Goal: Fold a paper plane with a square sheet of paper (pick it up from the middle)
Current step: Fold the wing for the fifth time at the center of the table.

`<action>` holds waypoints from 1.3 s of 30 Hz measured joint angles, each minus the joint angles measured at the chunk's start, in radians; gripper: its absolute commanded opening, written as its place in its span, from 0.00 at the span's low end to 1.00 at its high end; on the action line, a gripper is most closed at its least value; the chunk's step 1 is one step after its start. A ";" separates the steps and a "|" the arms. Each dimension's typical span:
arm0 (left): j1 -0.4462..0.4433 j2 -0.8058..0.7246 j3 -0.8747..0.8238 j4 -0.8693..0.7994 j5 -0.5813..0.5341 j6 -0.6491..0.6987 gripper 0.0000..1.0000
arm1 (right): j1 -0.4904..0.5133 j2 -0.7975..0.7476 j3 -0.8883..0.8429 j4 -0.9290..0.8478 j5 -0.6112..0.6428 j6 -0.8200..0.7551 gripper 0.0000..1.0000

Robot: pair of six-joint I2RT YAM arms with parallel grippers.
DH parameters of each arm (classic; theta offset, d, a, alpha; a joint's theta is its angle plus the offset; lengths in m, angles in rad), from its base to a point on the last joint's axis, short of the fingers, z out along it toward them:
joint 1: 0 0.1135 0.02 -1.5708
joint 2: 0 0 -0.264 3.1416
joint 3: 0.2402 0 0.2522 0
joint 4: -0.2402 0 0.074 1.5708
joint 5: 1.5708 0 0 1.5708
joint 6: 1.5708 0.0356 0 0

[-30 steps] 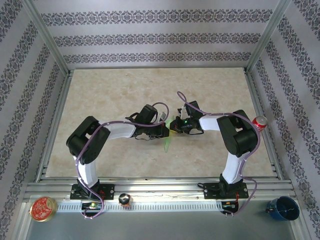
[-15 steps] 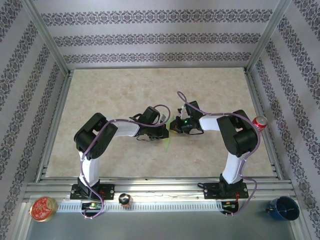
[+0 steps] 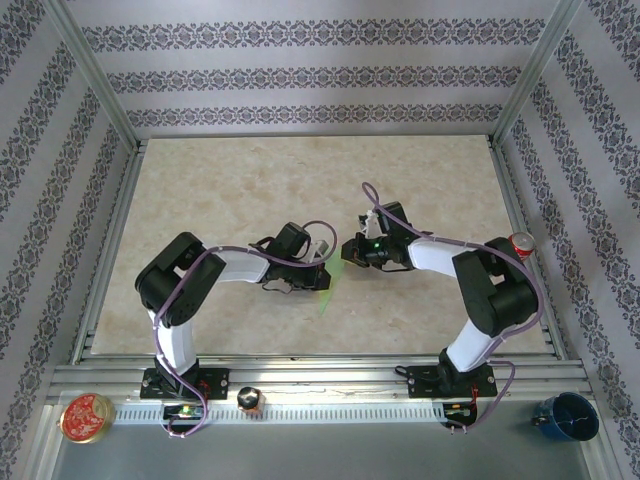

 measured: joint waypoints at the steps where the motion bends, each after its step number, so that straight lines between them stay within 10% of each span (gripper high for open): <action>1: 0.000 -0.004 -0.005 -0.002 0.003 0.008 0.00 | 0.002 0.000 -0.008 0.008 -0.001 0.003 0.09; 12: 0.000 -0.024 -0.023 -0.027 0.018 0.039 0.00 | 0.078 0.071 -0.028 0.019 0.001 0.004 0.07; 39: 0.000 -0.040 -0.039 -0.038 0.011 0.063 0.00 | -0.109 0.177 0.129 -0.052 0.084 -0.019 0.08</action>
